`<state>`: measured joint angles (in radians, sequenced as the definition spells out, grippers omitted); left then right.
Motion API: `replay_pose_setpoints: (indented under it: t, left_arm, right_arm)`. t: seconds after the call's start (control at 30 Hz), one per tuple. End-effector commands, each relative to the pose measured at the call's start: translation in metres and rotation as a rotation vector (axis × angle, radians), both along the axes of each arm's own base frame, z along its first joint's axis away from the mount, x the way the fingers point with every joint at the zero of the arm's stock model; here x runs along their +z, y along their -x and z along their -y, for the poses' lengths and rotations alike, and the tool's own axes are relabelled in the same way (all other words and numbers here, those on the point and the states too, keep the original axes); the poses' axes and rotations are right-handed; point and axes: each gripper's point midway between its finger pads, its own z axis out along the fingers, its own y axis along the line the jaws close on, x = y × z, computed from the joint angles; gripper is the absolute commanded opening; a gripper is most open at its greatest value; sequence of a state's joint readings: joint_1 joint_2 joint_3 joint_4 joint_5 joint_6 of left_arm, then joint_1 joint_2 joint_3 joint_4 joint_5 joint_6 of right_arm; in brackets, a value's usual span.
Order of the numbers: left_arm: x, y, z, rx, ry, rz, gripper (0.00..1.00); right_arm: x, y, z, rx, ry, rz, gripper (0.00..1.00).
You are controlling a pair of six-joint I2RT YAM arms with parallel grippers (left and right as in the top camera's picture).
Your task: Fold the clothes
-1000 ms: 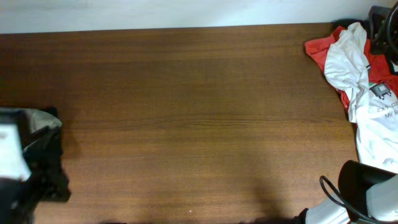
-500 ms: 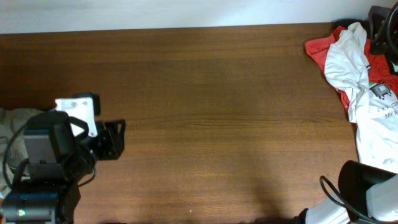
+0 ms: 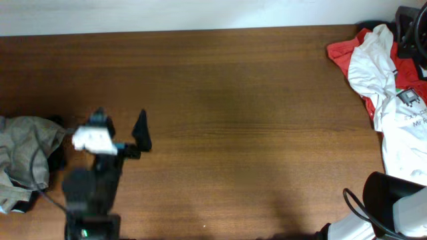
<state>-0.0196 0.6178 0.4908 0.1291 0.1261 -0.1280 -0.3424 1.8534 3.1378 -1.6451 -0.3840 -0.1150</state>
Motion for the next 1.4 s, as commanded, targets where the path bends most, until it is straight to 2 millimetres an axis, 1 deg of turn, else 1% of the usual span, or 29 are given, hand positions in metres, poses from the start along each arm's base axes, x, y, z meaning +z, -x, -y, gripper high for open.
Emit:
replay_pose_setpoints:
  t: [0.0,0.07,0.1,0.2,0.27,0.37,0.4,0.5,0.57,1.1,1.17,1.23,1.27,1.3,1.37]
  left_arm:
    - [-0.018,0.03,-0.018,0.102,0.001,0.131,0.99]
    - [-0.025,0.047,-0.029,0.163,0.01,0.183,0.99]
    - [-0.032,0.054,-0.031,0.176,0.01,0.174,0.99]
    - [-0.048,0.061,-0.033,0.185,0.005,0.115,0.99]
    - [-0.055,0.067,-0.035,0.199,0.003,0.097,0.99]
    - [-0.068,0.065,-0.035,0.199,-0.001,0.06,0.99]
    - [-0.084,0.062,-0.035,0.2,-0.005,0.033,0.99]
    - [-0.122,0.056,-0.036,0.207,-0.014,-0.045,0.99]
    - [-0.138,0.056,-0.039,0.22,-0.023,-0.101,0.99]
    - [-0.14,0.056,-0.039,0.219,-0.038,-0.107,0.99]
    - [-0.14,0.056,-0.039,0.219,-0.038,-0.107,0.99]
    - [-0.14,0.056,-0.039,0.219,-0.038,-0.106,0.99]
    - [-0.14,0.056,-0.039,0.219,-0.038,-0.106,0.99]
    - [-0.14,0.056,-0.039,0.219,-0.038,-0.106,0.99]
    - [-0.14,0.056,-0.039,0.219,-0.038,-0.107,0.99]
  right_arm:
    - [0.002,0.001,-0.002,0.009,0.001,0.006,0.99]
    - [0.002,0.001,-0.002,0.009,0.001,0.006,0.99]
    - [0.002,0.001,-0.002,0.009,0.001,0.006,0.99]
    - [0.002,0.001,-0.002,0.009,0.001,0.006,0.99]
    - [0.002,0.001,-0.002,0.009,0.001,0.006,0.99]
    - [0.002,0.001,-0.002,0.009,0.001,0.006,0.99]
    - [0.002,0.001,-0.002,0.009,0.001,0.006,0.99]
    - [0.002,0.001,-0.002,0.009,0.001,0.006,0.99]
    - [0.002,0.001,-0.002,0.009,0.001,0.006,0.99]
    - [0.002,0.001,-0.002,0.008,0.001,0.006,0.99]
    - [0.001,0.001,0.004,-0.027,0.013,0.001,0.99]
    - [-0.001,0.0,0.005,-0.028,0.011,-0.007,0.99]
    - [-0.004,0.006,0.002,-0.025,0.005,-0.021,0.99]
    - [0.003,0.024,-0.006,-0.014,0.006,-0.005,0.99]
    - [0.028,0.054,-0.026,0.035,0.02,0.084,0.99]
